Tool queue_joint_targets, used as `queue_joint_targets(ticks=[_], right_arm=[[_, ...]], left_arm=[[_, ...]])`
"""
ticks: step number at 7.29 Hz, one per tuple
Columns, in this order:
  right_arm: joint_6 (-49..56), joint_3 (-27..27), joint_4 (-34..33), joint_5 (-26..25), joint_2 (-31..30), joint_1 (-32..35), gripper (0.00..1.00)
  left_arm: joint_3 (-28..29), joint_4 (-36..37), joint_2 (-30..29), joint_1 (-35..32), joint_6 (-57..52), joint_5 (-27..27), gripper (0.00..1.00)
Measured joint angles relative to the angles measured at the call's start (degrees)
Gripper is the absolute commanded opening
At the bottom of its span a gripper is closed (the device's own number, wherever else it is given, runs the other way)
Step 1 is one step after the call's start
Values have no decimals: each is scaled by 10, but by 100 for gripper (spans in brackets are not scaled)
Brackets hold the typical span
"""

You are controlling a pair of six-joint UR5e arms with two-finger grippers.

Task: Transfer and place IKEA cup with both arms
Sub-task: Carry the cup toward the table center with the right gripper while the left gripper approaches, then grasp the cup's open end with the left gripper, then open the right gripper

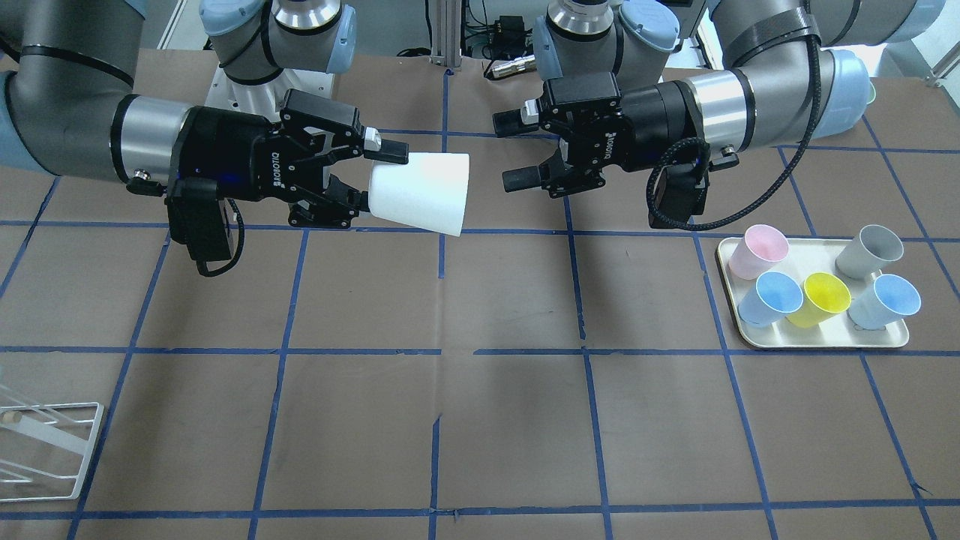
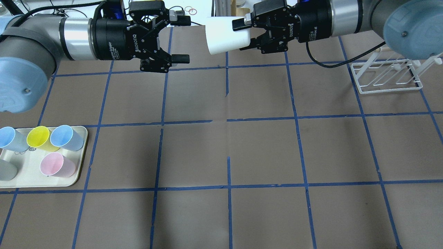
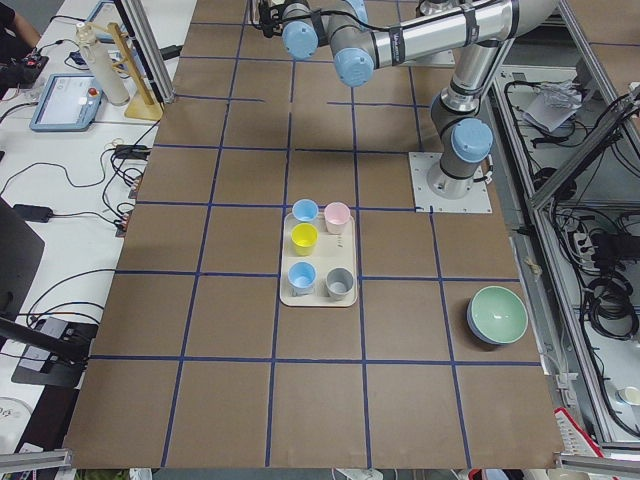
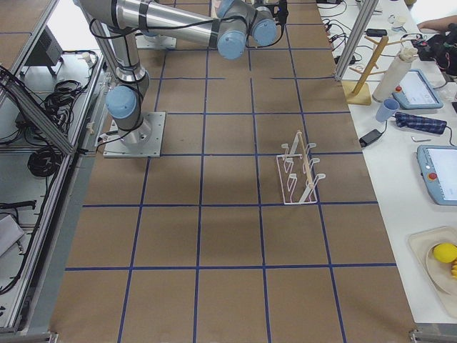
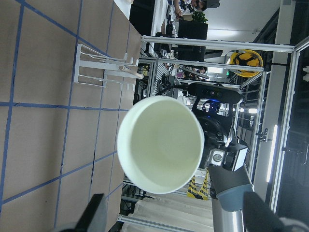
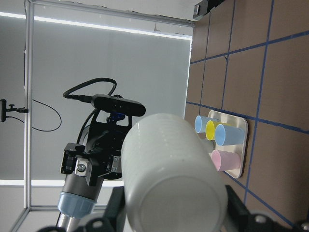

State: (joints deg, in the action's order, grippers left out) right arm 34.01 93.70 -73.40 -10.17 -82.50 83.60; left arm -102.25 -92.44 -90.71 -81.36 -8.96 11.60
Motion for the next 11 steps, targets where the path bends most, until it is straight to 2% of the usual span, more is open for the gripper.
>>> queue_joint_targets(ticks=[2,5,7,8,9,11], right_arm=[[0,16,9,20,0,1,0],[-1,27,10,38,-4,11,0],[0,27,10,46,-2,22,0],[0,27,9,47,-2,25,0],[0,27,9,48,-2,27,0],[0,27,8,51,-2,32,0]], left_arm=[[2,17,-1,-7,0,-24,100],[1,97,-13,-9,6,-33,100],[0,117,-16,-10,17,-46,100],[1,119,-16,-11,21,-50,88],[1,120,-15,-14,23,-52,59],[0,121,-15,-20,21,-51,18]])
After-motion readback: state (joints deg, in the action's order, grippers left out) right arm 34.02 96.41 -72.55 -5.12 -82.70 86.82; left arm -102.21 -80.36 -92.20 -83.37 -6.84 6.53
